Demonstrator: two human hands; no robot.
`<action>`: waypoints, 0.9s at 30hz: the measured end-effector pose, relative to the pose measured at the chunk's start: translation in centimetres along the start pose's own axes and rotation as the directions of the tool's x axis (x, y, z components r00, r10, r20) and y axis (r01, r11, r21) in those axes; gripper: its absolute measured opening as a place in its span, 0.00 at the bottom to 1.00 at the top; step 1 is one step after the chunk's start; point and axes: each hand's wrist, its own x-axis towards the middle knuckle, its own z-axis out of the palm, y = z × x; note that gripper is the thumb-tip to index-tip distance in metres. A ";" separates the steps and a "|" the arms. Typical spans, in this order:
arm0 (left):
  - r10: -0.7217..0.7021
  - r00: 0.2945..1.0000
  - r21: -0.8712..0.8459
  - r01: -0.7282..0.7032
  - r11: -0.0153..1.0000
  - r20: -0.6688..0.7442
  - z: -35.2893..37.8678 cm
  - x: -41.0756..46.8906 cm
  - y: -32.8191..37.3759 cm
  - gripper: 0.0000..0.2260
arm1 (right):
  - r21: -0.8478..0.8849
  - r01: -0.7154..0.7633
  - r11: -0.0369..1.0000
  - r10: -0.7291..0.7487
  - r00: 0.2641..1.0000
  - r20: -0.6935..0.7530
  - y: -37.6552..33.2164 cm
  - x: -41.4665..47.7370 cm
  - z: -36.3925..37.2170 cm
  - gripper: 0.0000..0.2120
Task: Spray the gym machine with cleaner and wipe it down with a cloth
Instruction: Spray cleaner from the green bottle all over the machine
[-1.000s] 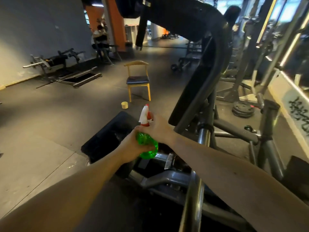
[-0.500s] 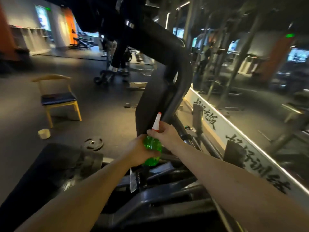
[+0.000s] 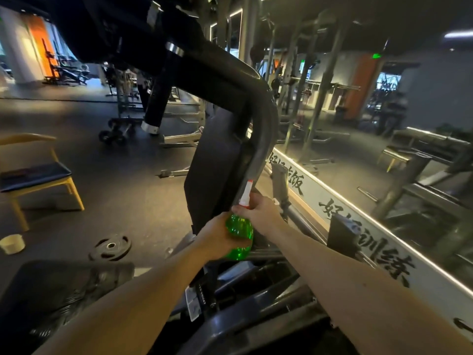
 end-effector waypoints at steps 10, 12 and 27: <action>-0.236 0.963 0.070 0.229 0.971 0.129 6.4 0.1 -9.8 0.38 | -0.010 -0.182 0.983 0.181 0.968 0.175 11.1 0.0 7.3 0.09; -0.278 0.948 0.069 0.270 0.960 0.157 7.1 -0.5 -11.8 0.37 | -0.003 -0.221 0.975 0.217 0.958 0.186 12.8 -0.7 9.3 0.16; -0.323 0.916 0.080 0.313 0.946 0.239 4.0 -8.7 -20.5 0.33 | 0.060 -0.424 0.904 0.393 0.878 0.273 12.8 -6.1 20.5 0.18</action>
